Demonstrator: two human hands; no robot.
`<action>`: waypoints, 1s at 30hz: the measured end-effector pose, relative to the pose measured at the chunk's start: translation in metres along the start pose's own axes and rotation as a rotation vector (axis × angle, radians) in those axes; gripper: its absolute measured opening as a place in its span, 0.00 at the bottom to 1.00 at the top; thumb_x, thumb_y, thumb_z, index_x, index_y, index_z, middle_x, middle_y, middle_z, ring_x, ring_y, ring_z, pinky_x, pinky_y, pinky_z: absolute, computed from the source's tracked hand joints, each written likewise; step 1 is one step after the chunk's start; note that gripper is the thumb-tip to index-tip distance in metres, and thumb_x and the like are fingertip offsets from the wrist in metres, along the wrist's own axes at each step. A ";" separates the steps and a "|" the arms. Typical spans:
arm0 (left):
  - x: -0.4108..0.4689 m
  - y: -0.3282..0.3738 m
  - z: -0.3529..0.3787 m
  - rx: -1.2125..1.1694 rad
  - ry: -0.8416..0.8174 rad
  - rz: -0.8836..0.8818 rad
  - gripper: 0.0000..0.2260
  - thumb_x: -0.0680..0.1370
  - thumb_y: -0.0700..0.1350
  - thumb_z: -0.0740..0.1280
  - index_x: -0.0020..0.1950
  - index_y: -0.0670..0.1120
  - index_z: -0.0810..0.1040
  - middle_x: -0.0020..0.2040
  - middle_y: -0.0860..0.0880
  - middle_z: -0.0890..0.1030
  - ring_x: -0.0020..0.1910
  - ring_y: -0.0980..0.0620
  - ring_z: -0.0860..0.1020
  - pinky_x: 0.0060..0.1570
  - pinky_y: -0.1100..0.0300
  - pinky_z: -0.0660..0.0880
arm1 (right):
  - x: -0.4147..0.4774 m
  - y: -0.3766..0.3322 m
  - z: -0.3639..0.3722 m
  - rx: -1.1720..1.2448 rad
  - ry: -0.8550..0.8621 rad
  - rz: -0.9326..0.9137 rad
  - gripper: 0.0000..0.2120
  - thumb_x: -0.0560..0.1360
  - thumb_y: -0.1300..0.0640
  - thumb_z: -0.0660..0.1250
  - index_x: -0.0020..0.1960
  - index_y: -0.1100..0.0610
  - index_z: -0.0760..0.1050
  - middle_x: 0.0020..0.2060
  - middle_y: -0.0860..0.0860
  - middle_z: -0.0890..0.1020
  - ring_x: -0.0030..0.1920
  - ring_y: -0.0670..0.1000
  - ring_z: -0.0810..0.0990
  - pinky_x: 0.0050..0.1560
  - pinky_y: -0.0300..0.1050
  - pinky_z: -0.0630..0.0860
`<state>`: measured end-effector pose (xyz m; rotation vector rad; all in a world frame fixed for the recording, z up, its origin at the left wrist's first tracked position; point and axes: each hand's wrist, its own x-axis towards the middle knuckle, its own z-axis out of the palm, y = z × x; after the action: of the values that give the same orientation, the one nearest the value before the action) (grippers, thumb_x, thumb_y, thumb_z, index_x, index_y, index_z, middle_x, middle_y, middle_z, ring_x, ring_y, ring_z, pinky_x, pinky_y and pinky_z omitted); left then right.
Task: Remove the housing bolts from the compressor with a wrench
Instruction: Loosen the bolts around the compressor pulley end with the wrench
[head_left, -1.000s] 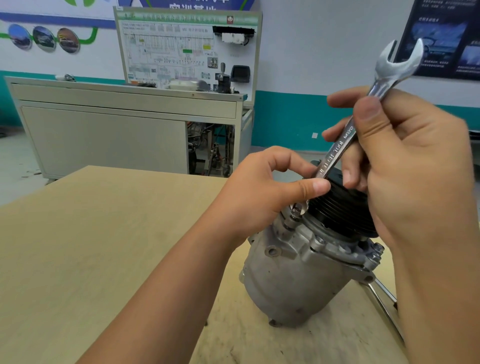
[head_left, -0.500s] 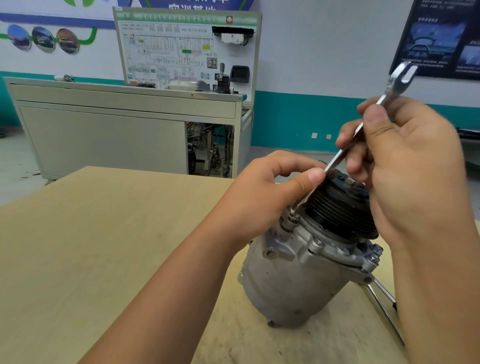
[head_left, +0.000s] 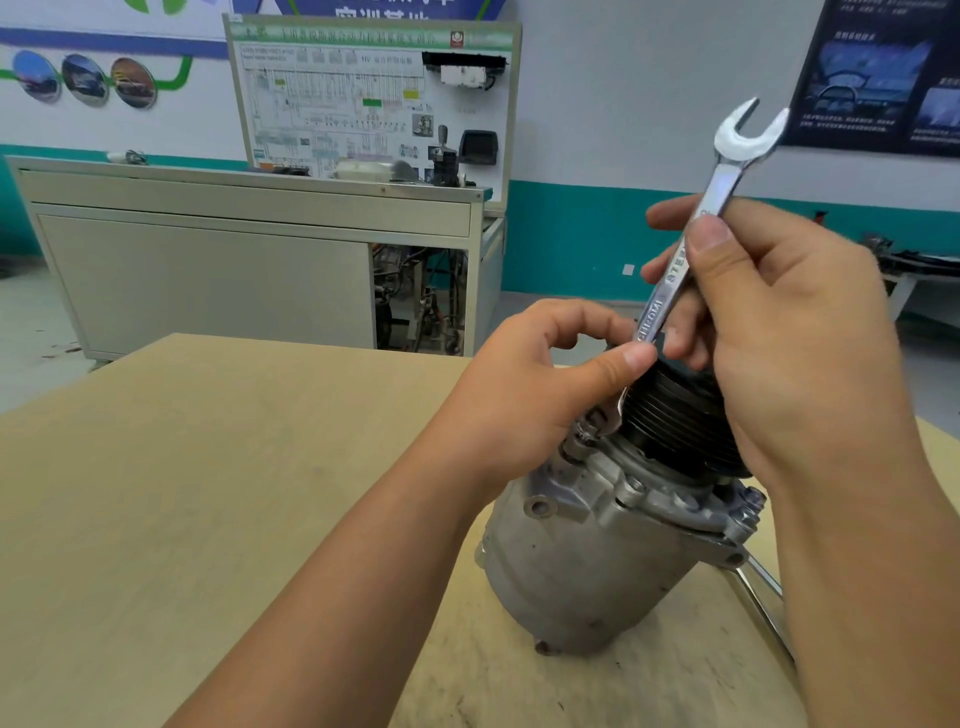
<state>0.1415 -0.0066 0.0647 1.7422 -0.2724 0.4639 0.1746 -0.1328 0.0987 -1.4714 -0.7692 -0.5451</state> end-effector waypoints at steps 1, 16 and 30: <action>0.000 0.001 0.000 -0.011 0.003 0.000 0.06 0.68 0.52 0.71 0.43 0.52 0.81 0.52 0.46 0.79 0.56 0.43 0.77 0.60 0.38 0.72 | 0.000 -0.001 0.000 0.007 -0.010 -0.019 0.13 0.81 0.58 0.57 0.45 0.46 0.77 0.32 0.49 0.80 0.23 0.44 0.72 0.26 0.30 0.68; -0.001 0.004 -0.010 -0.007 -0.143 0.042 0.12 0.73 0.47 0.67 0.51 0.42 0.83 0.52 0.51 0.78 0.58 0.56 0.76 0.65 0.56 0.70 | -0.004 -0.007 0.003 0.263 -0.187 0.041 0.09 0.78 0.54 0.55 0.42 0.52 0.71 0.30 0.48 0.77 0.24 0.44 0.68 0.28 0.35 0.68; 0.000 0.007 -0.012 -0.058 -0.092 0.072 0.09 0.66 0.52 0.69 0.42 0.52 0.84 0.46 0.57 0.77 0.51 0.63 0.75 0.59 0.62 0.70 | -0.005 -0.012 0.004 0.191 -0.118 -0.079 0.12 0.80 0.52 0.55 0.39 0.54 0.68 0.26 0.47 0.73 0.22 0.43 0.66 0.24 0.32 0.64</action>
<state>0.1362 0.0029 0.0728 1.7038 -0.4111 0.4245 0.1619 -0.1299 0.1026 -1.3092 -0.9491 -0.4340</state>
